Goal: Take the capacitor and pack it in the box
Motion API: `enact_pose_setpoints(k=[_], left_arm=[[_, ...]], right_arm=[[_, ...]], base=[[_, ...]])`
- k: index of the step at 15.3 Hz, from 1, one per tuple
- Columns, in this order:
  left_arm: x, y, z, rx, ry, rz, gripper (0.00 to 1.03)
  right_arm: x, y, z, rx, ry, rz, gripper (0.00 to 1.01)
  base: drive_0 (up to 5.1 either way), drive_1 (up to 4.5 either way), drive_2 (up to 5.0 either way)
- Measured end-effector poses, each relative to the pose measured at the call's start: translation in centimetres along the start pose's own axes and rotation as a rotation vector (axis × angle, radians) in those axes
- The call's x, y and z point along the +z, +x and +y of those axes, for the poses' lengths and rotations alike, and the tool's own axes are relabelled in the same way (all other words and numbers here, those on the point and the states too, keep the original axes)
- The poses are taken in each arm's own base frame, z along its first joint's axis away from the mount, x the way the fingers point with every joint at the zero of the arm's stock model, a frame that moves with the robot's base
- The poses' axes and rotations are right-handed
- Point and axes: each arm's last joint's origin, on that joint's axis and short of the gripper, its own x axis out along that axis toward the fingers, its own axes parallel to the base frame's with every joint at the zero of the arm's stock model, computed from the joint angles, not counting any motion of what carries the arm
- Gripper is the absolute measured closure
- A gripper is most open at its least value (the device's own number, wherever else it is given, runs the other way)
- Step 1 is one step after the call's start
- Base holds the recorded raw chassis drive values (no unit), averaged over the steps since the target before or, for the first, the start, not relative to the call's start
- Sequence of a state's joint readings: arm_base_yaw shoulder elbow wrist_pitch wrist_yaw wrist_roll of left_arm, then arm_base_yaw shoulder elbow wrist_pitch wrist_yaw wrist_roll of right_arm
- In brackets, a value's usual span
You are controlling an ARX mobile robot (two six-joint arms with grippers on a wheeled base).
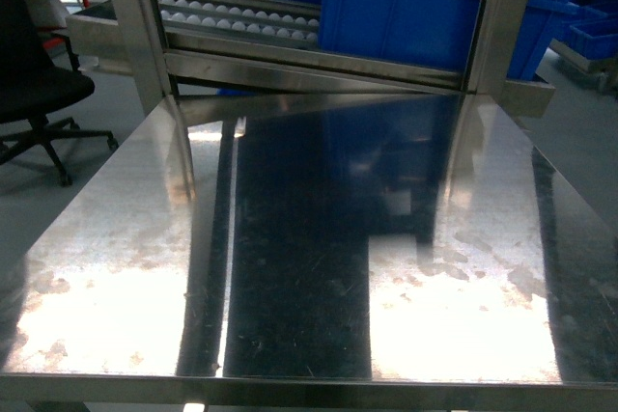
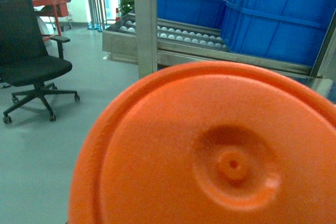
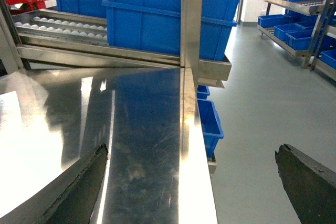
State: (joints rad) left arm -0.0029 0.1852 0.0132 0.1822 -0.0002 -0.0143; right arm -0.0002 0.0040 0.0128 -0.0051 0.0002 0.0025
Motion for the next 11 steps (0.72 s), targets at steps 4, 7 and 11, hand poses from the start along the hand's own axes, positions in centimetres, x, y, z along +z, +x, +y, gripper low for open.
enact_pose_setpoints(k=[4,7,11], left_arm=[[0.0,-1.2,0.0,0.002,0.0,-0.011,0.6],[-0.3,-1.1,0.0,0.0,0.0,0.01,0.6],[-0.3,-1.1,0.0,0.0,0.0,0.014,0.6]], right_arm=[[0.0,0.0,0.0,0.0,0.0,0.001,0.03],[0.0,0.0,0.0,0.0,0.0,0.0,0.03],[0.0,0.0,0.0,0.0,0.0,0.0,0.03]], base=[[0.0,0.0,0.0],[0.0,0.0,0.0],[0.0,0.0,0.0]])
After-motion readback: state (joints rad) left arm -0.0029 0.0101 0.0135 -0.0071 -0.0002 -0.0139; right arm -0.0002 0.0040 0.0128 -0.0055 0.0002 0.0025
